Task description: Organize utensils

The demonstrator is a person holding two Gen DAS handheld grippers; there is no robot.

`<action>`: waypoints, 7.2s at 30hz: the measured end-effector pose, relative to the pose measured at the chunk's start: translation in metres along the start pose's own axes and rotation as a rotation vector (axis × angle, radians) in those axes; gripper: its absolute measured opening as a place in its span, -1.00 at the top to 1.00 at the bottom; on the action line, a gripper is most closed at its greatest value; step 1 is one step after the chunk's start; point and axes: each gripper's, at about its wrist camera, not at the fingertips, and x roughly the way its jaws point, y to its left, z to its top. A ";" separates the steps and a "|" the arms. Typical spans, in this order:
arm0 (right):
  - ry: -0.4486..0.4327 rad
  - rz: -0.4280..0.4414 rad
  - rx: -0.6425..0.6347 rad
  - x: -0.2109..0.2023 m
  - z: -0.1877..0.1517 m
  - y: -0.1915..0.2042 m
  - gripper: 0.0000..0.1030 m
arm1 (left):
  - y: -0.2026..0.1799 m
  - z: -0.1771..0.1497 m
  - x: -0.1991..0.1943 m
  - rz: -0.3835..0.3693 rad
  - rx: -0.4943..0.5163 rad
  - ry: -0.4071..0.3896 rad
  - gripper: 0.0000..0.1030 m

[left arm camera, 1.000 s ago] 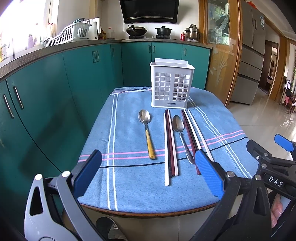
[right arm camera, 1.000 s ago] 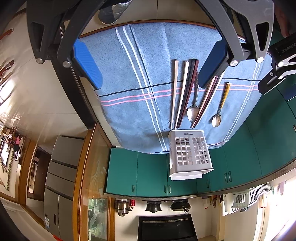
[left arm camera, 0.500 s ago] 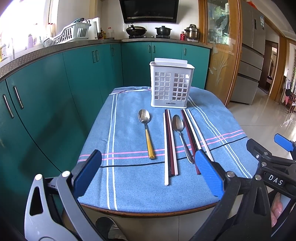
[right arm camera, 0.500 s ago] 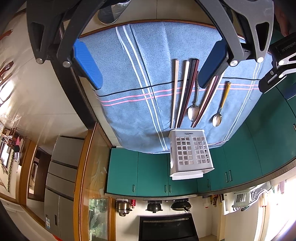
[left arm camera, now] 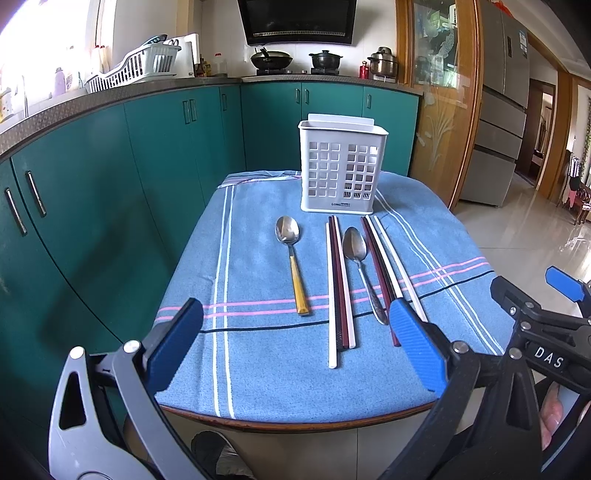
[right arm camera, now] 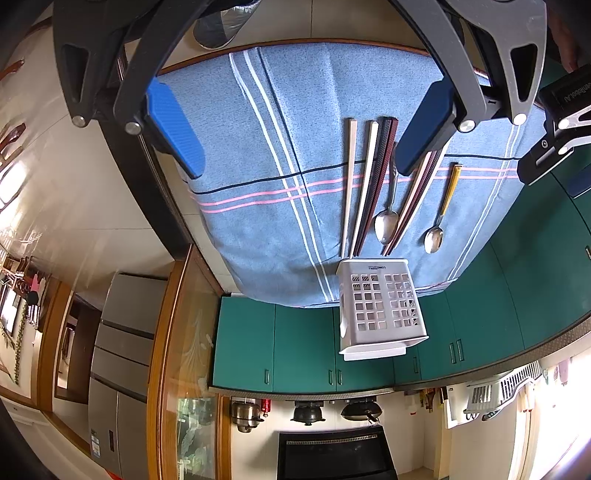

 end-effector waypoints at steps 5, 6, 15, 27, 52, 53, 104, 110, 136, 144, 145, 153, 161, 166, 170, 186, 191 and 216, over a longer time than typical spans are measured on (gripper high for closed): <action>-0.001 0.002 0.002 0.000 0.000 0.000 -0.95 | -0.001 0.000 0.000 0.000 0.004 0.002 -0.93; -0.002 0.002 0.003 0.000 0.000 0.000 -0.95 | -0.001 0.000 0.000 -0.002 0.003 0.003 -0.93; 0.001 0.010 0.000 0.002 -0.001 0.000 -0.95 | -0.002 0.001 0.001 -0.002 0.004 0.005 -0.93; 0.009 0.017 -0.004 0.004 -0.001 0.001 -0.95 | -0.004 0.000 0.002 -0.009 0.012 0.009 -0.93; -0.064 0.181 -0.192 0.003 0.025 0.008 -0.95 | 0.003 0.020 0.004 -0.095 0.126 -0.092 -0.93; -0.063 0.216 -0.205 0.005 0.028 0.008 -0.95 | 0.005 0.026 0.007 -0.109 0.130 -0.081 -0.93; 0.110 0.762 -0.239 0.110 0.127 0.012 0.97 | 0.046 0.098 0.207 -0.043 0.104 0.162 -0.71; 0.075 0.752 -0.241 0.098 0.129 0.004 0.97 | 0.052 0.092 0.252 -0.133 0.072 0.306 0.13; -0.049 0.637 -0.228 0.068 0.132 0.003 0.97 | 0.022 0.123 0.160 -0.168 0.125 0.043 0.97; -0.143 0.479 -0.226 0.044 0.131 0.002 0.97 | 0.015 0.125 0.050 -0.160 0.113 -0.198 0.97; -0.148 0.466 -0.215 0.044 0.130 0.000 0.97 | 0.015 0.124 0.037 -0.162 0.111 -0.227 0.97; -0.205 0.407 -0.140 0.033 0.122 -0.015 0.97 | 0.012 0.110 -0.018 -0.155 0.131 -0.353 0.97; -0.211 0.390 -0.163 0.030 0.115 -0.005 0.97 | 0.016 0.100 -0.019 -0.141 0.133 -0.338 0.97; -0.203 0.384 -0.164 0.032 0.112 -0.006 0.97 | 0.016 0.097 -0.019 -0.145 0.132 -0.328 0.97; -0.206 0.381 -0.166 0.032 0.111 -0.005 0.97 | 0.017 0.100 -0.019 -0.147 0.132 -0.330 0.97; -0.281 0.276 -0.268 0.037 0.156 0.022 0.97 | 0.030 0.108 -0.005 -0.163 0.098 -0.355 0.97; -0.365 0.178 -0.344 0.051 0.221 0.047 0.97 | 0.040 0.110 0.004 -0.168 0.080 -0.366 0.97; -0.435 -0.057 -0.299 0.140 0.181 0.056 -0.47 | 0.063 0.111 0.034 -0.158 0.029 -0.316 0.97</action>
